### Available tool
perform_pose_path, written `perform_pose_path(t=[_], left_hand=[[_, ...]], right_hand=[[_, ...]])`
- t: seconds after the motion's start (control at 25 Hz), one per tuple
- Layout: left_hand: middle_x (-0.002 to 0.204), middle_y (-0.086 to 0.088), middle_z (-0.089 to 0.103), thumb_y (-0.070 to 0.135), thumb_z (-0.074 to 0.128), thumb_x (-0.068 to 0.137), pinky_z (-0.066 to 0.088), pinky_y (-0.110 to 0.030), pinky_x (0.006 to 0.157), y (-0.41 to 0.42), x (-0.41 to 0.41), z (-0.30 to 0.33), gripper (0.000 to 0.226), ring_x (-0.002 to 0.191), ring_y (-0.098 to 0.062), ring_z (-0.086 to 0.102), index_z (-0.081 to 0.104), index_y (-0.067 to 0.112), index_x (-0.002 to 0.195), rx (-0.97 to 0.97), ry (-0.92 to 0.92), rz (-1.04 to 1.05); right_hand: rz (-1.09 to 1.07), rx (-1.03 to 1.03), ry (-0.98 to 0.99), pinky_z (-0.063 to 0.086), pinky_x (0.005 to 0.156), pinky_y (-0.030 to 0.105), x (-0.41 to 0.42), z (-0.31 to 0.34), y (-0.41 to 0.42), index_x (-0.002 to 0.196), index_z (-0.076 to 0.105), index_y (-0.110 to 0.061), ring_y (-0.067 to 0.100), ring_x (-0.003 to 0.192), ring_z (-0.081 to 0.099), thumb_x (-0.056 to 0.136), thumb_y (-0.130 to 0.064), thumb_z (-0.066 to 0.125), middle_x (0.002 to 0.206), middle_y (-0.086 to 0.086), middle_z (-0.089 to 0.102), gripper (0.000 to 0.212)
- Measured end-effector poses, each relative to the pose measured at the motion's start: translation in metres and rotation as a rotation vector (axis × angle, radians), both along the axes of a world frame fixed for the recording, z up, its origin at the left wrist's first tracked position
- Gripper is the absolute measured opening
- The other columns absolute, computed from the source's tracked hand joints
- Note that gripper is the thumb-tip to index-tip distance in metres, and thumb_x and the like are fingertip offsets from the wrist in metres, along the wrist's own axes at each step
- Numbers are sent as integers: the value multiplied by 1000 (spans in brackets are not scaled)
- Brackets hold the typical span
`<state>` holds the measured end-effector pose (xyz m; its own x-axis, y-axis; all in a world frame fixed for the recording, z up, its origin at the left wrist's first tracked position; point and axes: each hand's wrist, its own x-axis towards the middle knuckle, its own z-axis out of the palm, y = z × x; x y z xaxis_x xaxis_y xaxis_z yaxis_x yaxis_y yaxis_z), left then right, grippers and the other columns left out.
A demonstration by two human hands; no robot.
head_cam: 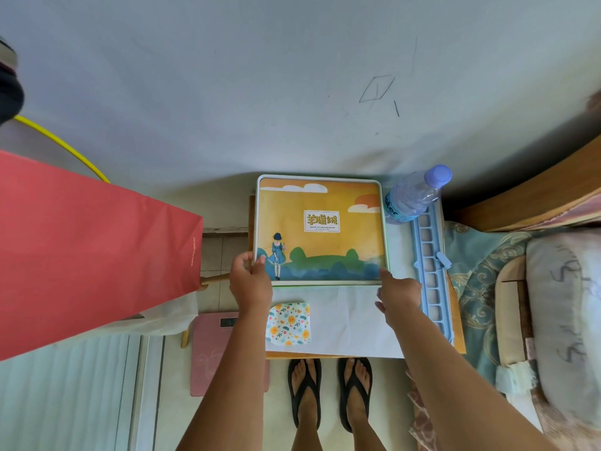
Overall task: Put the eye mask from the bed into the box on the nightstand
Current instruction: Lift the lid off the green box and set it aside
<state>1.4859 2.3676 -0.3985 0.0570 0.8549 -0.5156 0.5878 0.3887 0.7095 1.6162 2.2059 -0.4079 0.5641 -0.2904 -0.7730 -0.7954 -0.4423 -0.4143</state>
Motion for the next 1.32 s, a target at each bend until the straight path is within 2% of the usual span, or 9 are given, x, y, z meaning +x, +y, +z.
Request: perform_pose_path(t=[0.08, 0.16, 0.36, 0.56, 0.72, 0.84, 1.04, 1.2, 1.32], left_hand=[[91, -5, 60, 17, 58, 90, 43, -30, 70, -3, 2, 5, 20, 81, -20, 56, 57, 5, 105, 45, 5, 14], [87, -3, 60, 17, 58, 90, 43, -27, 64, -9, 1, 10, 18, 77, -18, 57, 57, 7, 104, 85, -5, 12], [89, -4, 63, 16, 57, 91, 39, -13, 51, -16, 3, 21, 16, 78, -17, 59, 57, 9, 105, 149, -49, 35], [88, -6, 65, 15, 58, 90, 45, -2, 50, -23, 1, 29, 15, 78, -16, 61, 56, 9, 104, 188, -105, 36], [87, -4, 64, 17, 59, 89, 41, -12, 51, -25, -5, 27, 9, 78, -16, 60, 53, 17, 96, 158, -89, 70], [96, -8, 63, 16, 59, 89, 47, -21, 61, -26, -13, 23, 18, 86, -18, 60, 55, 8, 104, 70, -128, 90], [101, -15, 66, 21, 60, 89, 55, -50, 78, -45, -36, 17, 15, 90, -28, 65, 51, 14, 99, -99, -139, 66], [96, -12, 66, 21, 63, 87, 55, -53, 82, -83, -48, 22, 12, 89, -29, 64, 55, 16, 95, -126, -66, 19], [91, -8, 66, 22, 63, 87, 53, -45, 84, -118, -44, 29, 11, 89, -27, 63, 56, 17, 94, -135, -56, -66]], right_hand=[[-137, 128, 65, 57, 71, 40, -1, 5, 1, 84, 56, 3, 24, 59, 55, 90, -22, 64, 71, 15, 58, 27], [-246, 194, 112, 55, 69, 38, -1, 7, 1, 71, 53, 0, 23, 57, 55, 89, -16, 65, 69, 16, 57, 27], [-355, 276, 138, 54, 60, 33, -2, 9, -2, 75, 54, -1, 21, 61, 56, 87, -14, 68, 73, 15, 58, 22], [-396, 357, 67, 51, 72, 34, 6, 17, 2, 91, 54, -3, 17, 65, 58, 89, -19, 65, 76, 11, 59, 19], [-343, 361, 37, 53, 77, 35, 5, 22, -2, 79, 54, -8, 16, 68, 60, 93, -21, 59, 78, 8, 60, 19], [-331, 449, 51, 53, 83, 37, -1, 26, -12, 86, 55, -9, 20, 80, 61, 95, -20, 54, 87, 9, 62, 14], [-361, 545, 60, 52, 77, 34, -8, 32, -39, 86, 54, -8, 22, 83, 61, 95, -15, 54, 93, 11, 63, 11], [-380, 521, 68, 52, 70, 30, -18, 39, -79, 84, 54, -10, 18, 76, 58, 96, -16, 53, 89, 10, 62, 13], [-414, 506, 88, 57, 64, 29, -22, 43, -126, 96, 53, -8, 17, 75, 56, 97, -16, 51, 89, 10, 60, 9]])
